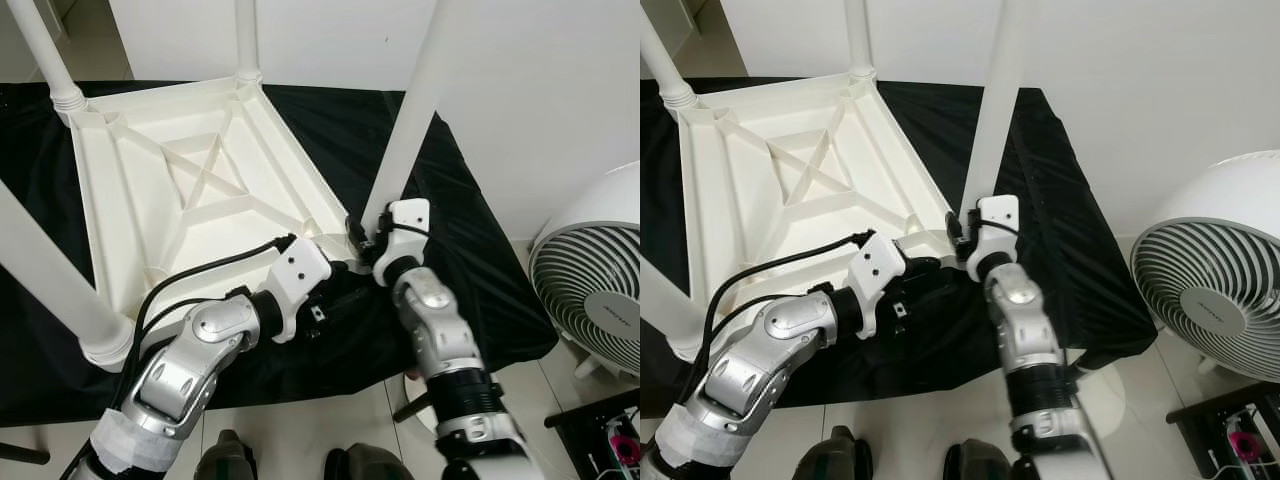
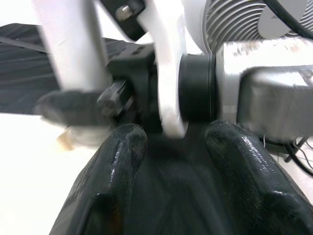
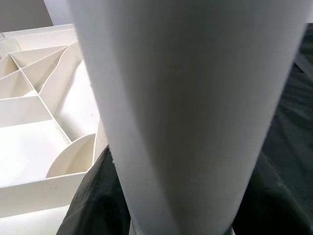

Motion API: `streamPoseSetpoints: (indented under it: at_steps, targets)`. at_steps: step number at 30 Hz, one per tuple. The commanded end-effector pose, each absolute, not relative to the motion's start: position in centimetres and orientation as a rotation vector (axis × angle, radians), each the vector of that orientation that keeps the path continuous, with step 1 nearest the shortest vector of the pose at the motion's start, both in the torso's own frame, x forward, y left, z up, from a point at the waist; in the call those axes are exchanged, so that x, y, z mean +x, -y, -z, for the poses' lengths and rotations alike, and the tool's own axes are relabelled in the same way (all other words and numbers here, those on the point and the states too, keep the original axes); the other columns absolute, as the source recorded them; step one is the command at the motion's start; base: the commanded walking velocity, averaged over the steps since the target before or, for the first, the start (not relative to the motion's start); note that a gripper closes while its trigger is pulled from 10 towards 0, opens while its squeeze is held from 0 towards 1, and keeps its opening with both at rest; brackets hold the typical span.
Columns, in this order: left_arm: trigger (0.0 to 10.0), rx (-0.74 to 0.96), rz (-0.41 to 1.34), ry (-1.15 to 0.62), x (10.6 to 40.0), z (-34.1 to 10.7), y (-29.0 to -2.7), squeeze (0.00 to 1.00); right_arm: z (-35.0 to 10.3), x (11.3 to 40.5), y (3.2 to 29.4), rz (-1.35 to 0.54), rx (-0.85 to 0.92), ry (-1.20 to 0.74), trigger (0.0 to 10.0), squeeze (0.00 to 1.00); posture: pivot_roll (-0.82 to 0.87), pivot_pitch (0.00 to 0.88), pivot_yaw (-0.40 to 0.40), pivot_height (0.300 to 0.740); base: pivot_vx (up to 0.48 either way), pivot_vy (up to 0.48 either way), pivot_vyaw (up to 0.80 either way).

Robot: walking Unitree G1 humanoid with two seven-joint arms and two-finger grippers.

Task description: Building children table

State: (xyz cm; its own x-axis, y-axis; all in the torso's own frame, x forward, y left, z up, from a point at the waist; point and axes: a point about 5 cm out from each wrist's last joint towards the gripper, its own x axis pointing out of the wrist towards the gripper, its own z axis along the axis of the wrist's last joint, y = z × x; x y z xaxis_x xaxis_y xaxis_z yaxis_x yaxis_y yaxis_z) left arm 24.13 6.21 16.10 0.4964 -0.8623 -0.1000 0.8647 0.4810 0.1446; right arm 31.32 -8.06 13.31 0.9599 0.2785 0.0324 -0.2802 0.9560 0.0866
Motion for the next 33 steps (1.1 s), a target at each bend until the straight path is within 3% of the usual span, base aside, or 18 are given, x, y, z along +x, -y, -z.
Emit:
streamPoseSetpoints:
  at_steps: [1, 2, 3, 4, 5, 13, 14, 15, 16, 25, 33]
  targets:
    - [10.0, 0.183, 1.079, -0.028, 24.0, -16.0, -6.0, 0.0, -14.8, 31.5, 8.0, -0.276, 0.129, 0.075, 10.0, 0.0, -0.02, 0.036, -0.036, 0.74, 0.0, 0.0, 0.0]
    - [10.0, 0.183, 1.079, -0.028, 24.0, -16.0, -6.0, 0.0, -14.8, 31.5, 8.0, -0.276, 0.129, 0.075, 10.0, 0.0, -0.02, 0.036, -0.036, 0.74, 0.0, 0.0, 0.0]
    - [10.0, 0.185, 1.078, -0.028, 24.1, -16.0, -6.1, 0.0, -14.9, 31.6, 8.4, -0.273, 0.129, 0.074, 10.0, 0.64, -0.02, 0.035, -0.037, 0.74, 0.0, 0.0, 0.0]
    - [10.0, 0.185, 1.078, -0.028, 24.1, -16.0, -6.1, 0.0, -14.9, 31.6, 8.4, -0.273, 0.129, 0.074, 10.0, 0.64, -0.02, 0.035, -0.037, 0.74, 0.0, 0.0, 0.0]
    - [10.0, 0.186, 1.077, -0.029, 24.1, -16.0, -6.1, 0.0, -15.0, 31.6, 8.7, -0.264, 0.132, 0.069, 10.0, 1.0, -0.02, 0.035, -0.039, 0.74, 0.0, 0.0, 0.0]
    - [10.0, 0.187, 1.059, -0.025, 24.2, -16.0, -6.3, 0.0, -15.7, 31.0, 10.1, -0.363, 0.122, 0.08, 10.0, 1.0, -0.01, 0.032, -0.05, 0.74, 0.0, 0.0, 0.0]
    - [10.0, 0.186, 1.056, -0.025, 24.2, -16.0, -6.4, 0.0, -15.8, 30.8, 10.3, -0.394, 0.114, 0.082, 10.0, 0.43, -0.01, 0.032, -0.05, 0.74, 0.0, 0.0, 0.0]
    - [10.0, 0.186, 1.056, -0.025, 24.2, -16.0, -6.4, 0.0, -15.8, 30.8, 10.3, -0.394, 0.114, 0.082, 10.0, 0.43, -0.01, 0.032, -0.05, 0.74, 0.0, 0.0, 0.0]
    - [10.0, 0.185, 1.054, -0.023, 24.2, -16.1, -6.4, 0.0, -15.8, 30.7, 10.7, -0.452, 0.091, 0.086, 10.0, 0.0, -0.01, 0.036, -0.049, 0.74, 0.0, 0.0, 0.0]
    - [10.0, 0.187, 1.052, -0.018, 24.4, -16.2, -6.4, 0.0, -15.4, 31.9, 13.7, -0.718, -0.12, 0.057, 10.0, 0.0, -0.01, 0.034, -0.041, 0.74, 0.0, 0.0, 0.0]
    - [10.0, 0.197, 1.045, -0.017, 24.4, -16.4, -6.7, 0.0, -15.0, 33.3, 13.3, -0.875, -0.165, 0.017, 10.0, 0.0, 0.01, 0.03, -0.042, 0.74, 0.0, 0.0, 0.0]
